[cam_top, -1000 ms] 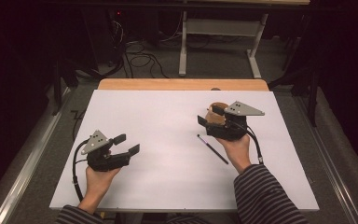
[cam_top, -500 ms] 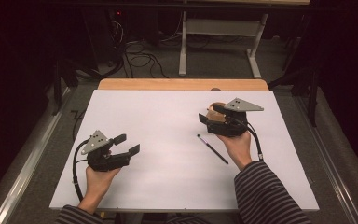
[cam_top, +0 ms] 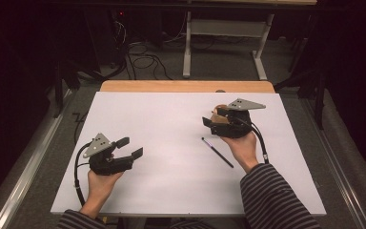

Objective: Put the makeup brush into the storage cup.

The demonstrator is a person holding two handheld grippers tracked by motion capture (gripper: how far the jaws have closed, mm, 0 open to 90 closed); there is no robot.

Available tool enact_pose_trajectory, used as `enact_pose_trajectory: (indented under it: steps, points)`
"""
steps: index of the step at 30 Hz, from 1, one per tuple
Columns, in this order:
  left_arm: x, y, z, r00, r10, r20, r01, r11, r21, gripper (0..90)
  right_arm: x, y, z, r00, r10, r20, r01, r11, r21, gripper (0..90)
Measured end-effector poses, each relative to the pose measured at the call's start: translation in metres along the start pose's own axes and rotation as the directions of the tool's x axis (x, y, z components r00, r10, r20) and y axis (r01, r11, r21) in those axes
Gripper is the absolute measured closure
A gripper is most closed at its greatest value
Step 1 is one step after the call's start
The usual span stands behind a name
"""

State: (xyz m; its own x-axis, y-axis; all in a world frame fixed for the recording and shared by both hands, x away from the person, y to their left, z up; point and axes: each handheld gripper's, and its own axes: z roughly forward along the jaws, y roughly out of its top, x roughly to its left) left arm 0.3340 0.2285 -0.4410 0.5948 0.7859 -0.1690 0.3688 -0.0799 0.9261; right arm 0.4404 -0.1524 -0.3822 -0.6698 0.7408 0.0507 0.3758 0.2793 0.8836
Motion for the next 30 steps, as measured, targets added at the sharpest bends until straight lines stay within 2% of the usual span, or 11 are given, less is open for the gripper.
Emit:
enact_pose_trajectory:
  steps: [12, 20, 30]
  points:
    - [0.000, 0.000, 0.000, 1.0000, 0.001, -0.002, -0.001, 1.0000, -0.001, 30.6, -0.001, 0.004, 0.001, 0.9999, -0.016, -0.005, 0.016, 0.997, 0.072, 35.1]
    - [0.000, 0.000, 0.000, 1.0000, 0.003, -0.002, -0.003, 1.0000, 0.001, 30.7, 0.000, 0.009, 0.001, 0.9991, -0.042, -0.003, 0.042, 0.992, 0.120, 35.4]
    - [0.000, 0.000, 0.000, 1.0000, 0.004, 0.003, -0.004, 1.0000, 0.000, 30.7, -0.001, 0.012, 0.003, 0.9983, -0.053, -0.025, 0.057, 0.975, 0.214, 38.3]
